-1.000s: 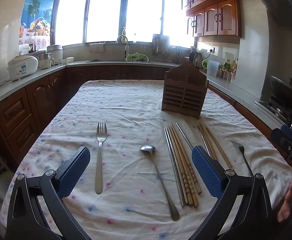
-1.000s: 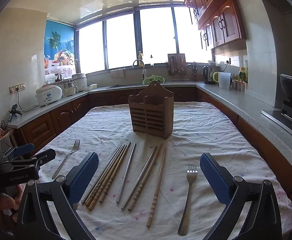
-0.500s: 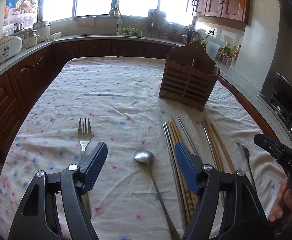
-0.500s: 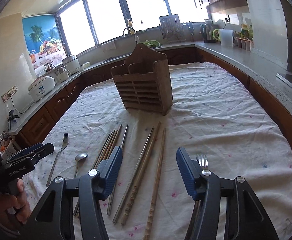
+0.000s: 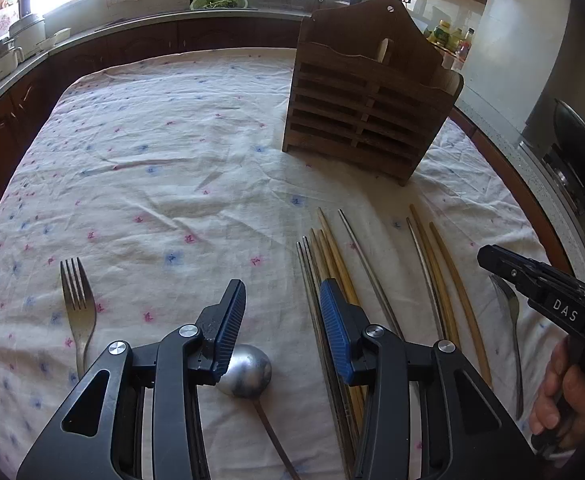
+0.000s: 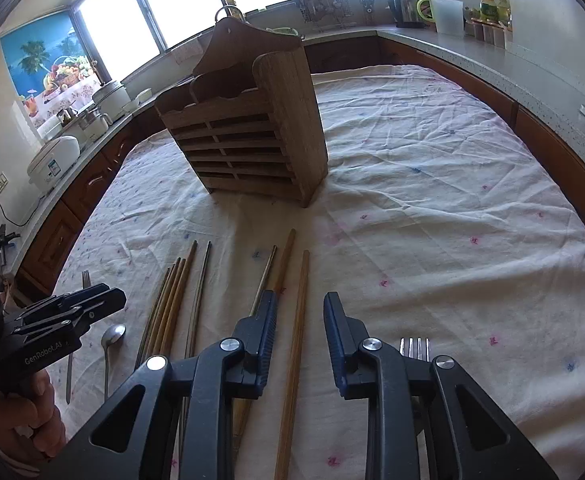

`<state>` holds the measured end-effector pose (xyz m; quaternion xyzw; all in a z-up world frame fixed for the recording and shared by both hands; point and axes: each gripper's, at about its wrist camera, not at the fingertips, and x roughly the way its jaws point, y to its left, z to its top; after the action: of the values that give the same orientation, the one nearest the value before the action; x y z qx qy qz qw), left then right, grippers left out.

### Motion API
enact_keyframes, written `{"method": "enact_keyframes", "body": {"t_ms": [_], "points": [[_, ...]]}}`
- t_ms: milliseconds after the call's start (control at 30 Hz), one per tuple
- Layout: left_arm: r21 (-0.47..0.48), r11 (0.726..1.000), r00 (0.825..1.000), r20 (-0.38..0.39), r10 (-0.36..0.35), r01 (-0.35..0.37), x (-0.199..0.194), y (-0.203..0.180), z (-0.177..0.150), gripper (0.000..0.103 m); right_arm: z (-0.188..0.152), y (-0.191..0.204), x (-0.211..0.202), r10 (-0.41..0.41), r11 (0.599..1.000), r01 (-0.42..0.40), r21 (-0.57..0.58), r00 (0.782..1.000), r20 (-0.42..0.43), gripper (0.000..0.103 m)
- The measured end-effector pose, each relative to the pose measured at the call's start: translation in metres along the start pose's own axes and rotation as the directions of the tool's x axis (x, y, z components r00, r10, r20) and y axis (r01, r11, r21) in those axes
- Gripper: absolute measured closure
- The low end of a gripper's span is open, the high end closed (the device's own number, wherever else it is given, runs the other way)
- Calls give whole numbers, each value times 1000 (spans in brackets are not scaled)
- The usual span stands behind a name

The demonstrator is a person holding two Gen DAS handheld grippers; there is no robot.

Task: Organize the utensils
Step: 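Close the left tool on a chopstick while the right tool grasps a wooden chopstick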

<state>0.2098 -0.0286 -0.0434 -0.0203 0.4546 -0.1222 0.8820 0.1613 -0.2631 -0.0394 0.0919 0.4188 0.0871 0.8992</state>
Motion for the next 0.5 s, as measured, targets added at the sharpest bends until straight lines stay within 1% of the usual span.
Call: {"method": "enact_keyframes", "body": {"t_ms": [67, 200, 267, 333, 433, 500], "points": [[6, 1000, 1000, -16, 1, 0, 7, -2, 5, 65, 2, -1, 7, 0, 1000, 0, 4, 1000, -15, 81], [20, 1000, 998, -60, 10, -9, 23, -4, 10, 72, 6, -3, 21, -2, 1000, 2, 7, 999, -44, 86], [26, 1000, 997, -76, 9, -8, 29, -6, 11, 74, 7, -3, 27, -6, 1000, 6, 6, 998, -56, 86], [32, 999, 996, -89, 7, -4, 35, -7, 11, 76, 7, -4, 32, -7, 1000, 8, 4, 997, -71, 89], [53, 998, 996, -86, 31, -26, 38, -10, 12, 79, 7, -4, 39, -10, 1000, 10, -2, 996, -88, 92], [62, 998, 996, -88, 35, -29, 38, -10, 12, 81, 8, -2, 41, -16, 1000, 15, -18, 996, -88, 93]]}}
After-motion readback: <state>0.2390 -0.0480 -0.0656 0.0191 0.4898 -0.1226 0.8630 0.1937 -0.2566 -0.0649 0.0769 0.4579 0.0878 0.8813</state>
